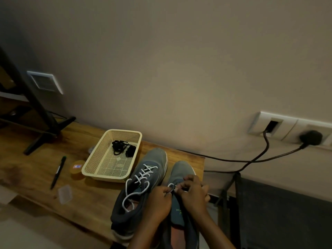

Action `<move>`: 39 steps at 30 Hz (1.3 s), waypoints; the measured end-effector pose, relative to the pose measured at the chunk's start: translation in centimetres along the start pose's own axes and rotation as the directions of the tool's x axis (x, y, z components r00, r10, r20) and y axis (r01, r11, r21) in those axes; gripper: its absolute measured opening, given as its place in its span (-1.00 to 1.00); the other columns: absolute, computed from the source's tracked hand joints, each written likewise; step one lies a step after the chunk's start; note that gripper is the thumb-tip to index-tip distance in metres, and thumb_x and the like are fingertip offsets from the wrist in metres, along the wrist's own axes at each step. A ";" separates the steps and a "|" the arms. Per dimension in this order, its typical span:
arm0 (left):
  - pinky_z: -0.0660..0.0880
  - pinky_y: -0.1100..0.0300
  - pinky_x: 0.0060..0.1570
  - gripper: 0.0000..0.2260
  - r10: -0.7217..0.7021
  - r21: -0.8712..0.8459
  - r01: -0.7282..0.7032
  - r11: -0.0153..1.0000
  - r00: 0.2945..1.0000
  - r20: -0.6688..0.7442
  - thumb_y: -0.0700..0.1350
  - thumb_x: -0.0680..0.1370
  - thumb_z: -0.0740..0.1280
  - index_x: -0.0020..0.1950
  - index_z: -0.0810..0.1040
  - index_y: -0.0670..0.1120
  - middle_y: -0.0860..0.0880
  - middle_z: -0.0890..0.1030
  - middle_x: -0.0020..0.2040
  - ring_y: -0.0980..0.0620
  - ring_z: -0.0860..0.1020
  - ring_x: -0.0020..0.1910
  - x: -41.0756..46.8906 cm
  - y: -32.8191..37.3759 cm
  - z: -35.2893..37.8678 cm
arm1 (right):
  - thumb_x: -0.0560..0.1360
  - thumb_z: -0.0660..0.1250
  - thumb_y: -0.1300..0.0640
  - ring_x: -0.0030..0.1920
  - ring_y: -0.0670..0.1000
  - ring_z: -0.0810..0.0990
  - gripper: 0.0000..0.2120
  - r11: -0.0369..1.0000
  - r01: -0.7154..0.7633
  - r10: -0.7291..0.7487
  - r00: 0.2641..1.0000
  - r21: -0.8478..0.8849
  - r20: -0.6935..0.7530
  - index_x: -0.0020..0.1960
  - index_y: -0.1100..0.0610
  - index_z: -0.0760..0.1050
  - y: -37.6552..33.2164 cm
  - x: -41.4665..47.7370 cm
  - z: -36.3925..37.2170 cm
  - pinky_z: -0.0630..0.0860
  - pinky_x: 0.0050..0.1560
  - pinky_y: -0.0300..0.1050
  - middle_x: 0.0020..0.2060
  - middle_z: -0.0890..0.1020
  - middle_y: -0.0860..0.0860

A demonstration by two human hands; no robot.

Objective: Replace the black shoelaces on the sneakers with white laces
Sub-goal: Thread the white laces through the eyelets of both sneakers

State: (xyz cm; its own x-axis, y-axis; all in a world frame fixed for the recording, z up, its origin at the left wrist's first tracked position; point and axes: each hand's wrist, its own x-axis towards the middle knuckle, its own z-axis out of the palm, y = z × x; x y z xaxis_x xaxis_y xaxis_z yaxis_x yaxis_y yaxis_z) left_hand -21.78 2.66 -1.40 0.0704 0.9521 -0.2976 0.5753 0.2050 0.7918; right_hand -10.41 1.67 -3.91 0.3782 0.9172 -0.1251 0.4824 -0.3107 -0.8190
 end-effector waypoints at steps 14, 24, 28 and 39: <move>0.45 0.29 -0.21 -0.70 -0.046 -0.216 0.060 0.974 0.996 0.072 -0.34 0.54 0.22 -0.25 0.57 -0.01 -0.01 0.62 -0.22 0.14 0.55 -0.23 -1.0 0.3 -0.1 | 0.24 0.49 0.04 0.22 0.02 0.41 -0.72 0.991 -0.002 -0.007 0.998 0.136 0.069 -0.29 -0.36 0.53 0.2 0.2 0.9 0.29 0.29 0.20 0.04 0.46 -0.27; 0.41 0.26 -0.16 -0.70 0.008 -0.156 -0.005 0.988 1.000 0.020 -0.33 0.53 0.24 -0.33 0.45 -0.01 0.10 0.46 -0.32 0.16 0.46 -0.26 -1.6 1.3 -0.3 | 0.40 0.40 0.06 0.26 -0.09 0.21 -0.87 0.927 0.199 -0.155 0.975 -0.318 0.158 -0.22 -0.12 0.47 -0.8 -0.3 -2.1 0.03 0.04 -0.19 0.25 0.39 -0.26; 0.40 0.40 -0.24 -0.71 -0.015 -0.204 0.018 0.979 1.000 0.016 -0.28 0.55 0.26 -0.31 0.45 0.03 0.08 0.50 -0.29 0.17 0.48 -0.24 -1.3 1.2 -0.2 | 0.44 0.37 0.05 0.25 -0.12 0.18 -0.68 0.927 0.222 -0.186 0.972 -0.303 0.144 -0.37 -0.22 0.33 -1.2 -0.6 -2.1 0.02 0.06 -0.17 0.23 0.38 -0.26; 0.36 0.26 -0.06 -0.79 0.155 0.196 -0.136 0.971 0.984 -0.088 -0.12 0.60 0.18 0.13 0.59 -0.03 0.01 0.60 0.08 0.04 0.54 0.07 -1.5 1.1 -1.3 | 0.38 0.43 -0.02 0.29 -0.02 0.19 -0.73 0.941 0.153 -0.140 0.988 -0.301 0.066 0.05 -0.16 0.49 -2.1 -1.5 -3.7 0.14 0.31 -0.02 0.31 0.28 -0.14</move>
State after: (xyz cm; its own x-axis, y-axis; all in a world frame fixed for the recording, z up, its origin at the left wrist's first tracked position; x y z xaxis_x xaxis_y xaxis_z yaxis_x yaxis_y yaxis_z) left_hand -22.27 1.71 0.62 0.0870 0.9885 -0.1233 0.7090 0.0255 0.7047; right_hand -9.04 0.03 0.06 0.2539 0.9661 -0.0461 0.7497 -0.2266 -0.6218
